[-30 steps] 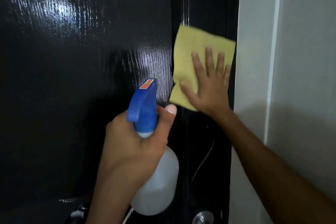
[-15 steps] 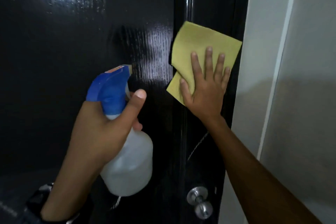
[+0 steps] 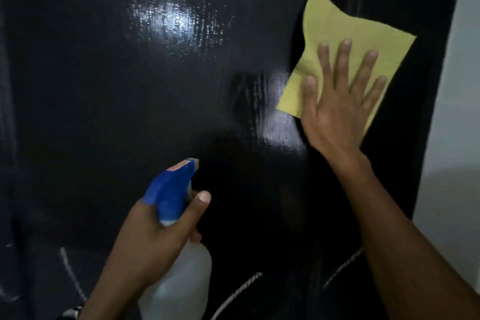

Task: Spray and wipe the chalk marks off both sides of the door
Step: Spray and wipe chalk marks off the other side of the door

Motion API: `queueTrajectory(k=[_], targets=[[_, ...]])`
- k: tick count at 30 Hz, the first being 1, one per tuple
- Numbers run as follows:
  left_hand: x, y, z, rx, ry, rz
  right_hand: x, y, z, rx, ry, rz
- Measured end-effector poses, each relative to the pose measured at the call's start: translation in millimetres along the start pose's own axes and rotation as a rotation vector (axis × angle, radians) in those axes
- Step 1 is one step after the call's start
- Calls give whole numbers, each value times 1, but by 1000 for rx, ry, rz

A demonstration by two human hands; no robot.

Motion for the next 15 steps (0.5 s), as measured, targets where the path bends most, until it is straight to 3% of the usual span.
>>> queueTrajectory(k=[9,12,15], targets=[[49,9,16,-22,76,-71,-47,-157,30,21,91,234],[79,10,22,-4,75,-118,-47,-154,40,-21,228,318],[114,13,28,9,84,-187,-36,-116,95,229,269,401]])
Point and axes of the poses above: each hand's wrist, its own y-axis towards the middle knuckle, its own x-axis out of the back of the hand, z = x × y, the point moved 10 cm from there along y, towards the middle knuckle, and after that the axes turned 1 degree about -y, right-handed, at the moved point
